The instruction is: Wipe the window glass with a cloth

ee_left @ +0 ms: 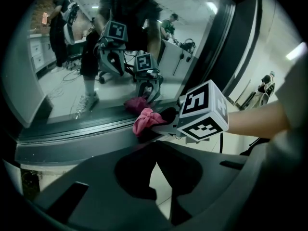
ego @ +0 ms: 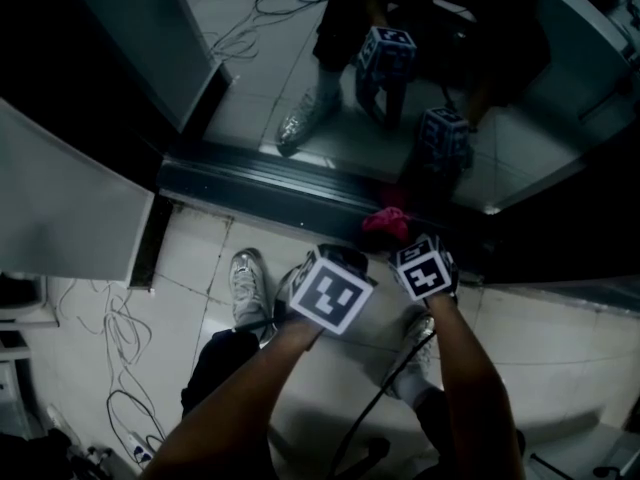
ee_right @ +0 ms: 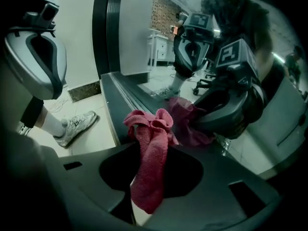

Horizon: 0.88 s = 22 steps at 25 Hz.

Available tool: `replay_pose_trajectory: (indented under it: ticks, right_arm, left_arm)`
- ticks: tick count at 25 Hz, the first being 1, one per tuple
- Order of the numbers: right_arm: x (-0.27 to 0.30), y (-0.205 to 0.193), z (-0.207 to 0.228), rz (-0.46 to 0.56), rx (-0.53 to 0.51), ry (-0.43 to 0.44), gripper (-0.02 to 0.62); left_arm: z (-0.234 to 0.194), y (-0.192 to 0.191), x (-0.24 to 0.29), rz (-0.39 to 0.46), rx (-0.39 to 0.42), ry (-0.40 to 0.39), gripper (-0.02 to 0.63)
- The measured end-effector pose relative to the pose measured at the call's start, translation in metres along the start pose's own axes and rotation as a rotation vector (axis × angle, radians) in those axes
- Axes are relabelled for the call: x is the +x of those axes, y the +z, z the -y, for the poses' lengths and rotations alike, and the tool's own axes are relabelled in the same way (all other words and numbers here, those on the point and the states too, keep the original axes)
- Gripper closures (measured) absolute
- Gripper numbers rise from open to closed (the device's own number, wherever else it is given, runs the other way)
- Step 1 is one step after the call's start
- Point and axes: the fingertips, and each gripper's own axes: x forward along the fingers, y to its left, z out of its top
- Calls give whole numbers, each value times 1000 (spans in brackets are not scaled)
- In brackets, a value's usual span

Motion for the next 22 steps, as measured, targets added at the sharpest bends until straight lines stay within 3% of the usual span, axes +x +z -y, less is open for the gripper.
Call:
replay_pose_trajectory:
  ticks: [3, 9, 15, 22]
  right_arm:
    - [-9, 3, -2, 37, 44, 9, 479]
    - [-61, -32, 20, 169, 381, -102, 479]
    - [-111, -82, 77, 259, 708, -354, 479]
    - [-141, -127, 144, 271, 966, -670, 480]
  left_arm:
    - [-3, -2, 1, -7, -1, 8, 601]
    - [8, 2, 3, 3, 33, -11, 601]
    - [16, 13, 4, 33, 32, -34, 601]
    - [35, 10, 13, 8, 67, -48, 601]
